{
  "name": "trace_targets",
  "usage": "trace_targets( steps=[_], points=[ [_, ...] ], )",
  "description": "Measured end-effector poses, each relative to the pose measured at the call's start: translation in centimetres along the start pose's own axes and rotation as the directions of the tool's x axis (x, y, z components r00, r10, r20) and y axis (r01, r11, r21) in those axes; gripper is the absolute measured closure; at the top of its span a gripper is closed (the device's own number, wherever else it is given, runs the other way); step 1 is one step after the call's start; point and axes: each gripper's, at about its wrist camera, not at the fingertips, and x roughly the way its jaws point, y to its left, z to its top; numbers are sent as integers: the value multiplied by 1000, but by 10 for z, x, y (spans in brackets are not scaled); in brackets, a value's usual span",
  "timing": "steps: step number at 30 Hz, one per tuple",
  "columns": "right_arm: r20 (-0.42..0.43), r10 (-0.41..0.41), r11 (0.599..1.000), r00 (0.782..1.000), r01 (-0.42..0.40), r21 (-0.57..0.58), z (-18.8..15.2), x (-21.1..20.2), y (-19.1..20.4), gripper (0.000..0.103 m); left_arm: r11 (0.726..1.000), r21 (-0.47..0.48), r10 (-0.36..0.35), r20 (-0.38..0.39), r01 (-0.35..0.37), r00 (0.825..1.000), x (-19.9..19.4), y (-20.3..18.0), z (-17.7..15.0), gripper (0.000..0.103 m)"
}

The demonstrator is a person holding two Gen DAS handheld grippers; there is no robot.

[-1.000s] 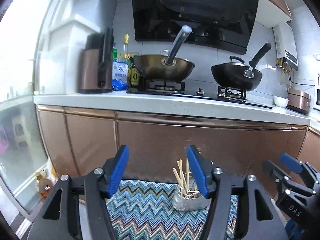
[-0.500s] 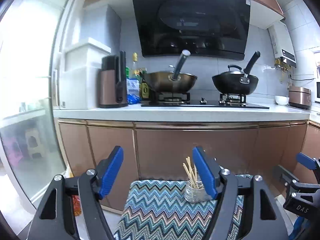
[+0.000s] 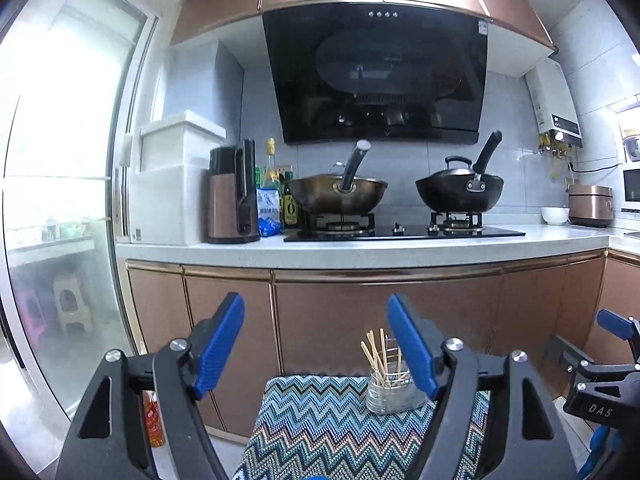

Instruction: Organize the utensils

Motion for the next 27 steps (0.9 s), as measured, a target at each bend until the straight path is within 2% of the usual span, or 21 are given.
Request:
trace_targets(
  steps=[10,27],
  points=[
    [17,-33,999,999,33,-17,1,-9,-1,0,1000,0,-24,18,24,1000,-7,-2,3,30],
    [16,-79,994,997,80,-70,-1,-7,8,0,1000,-15,10,-67,-11,998,13,16,-16,30]
  ],
)
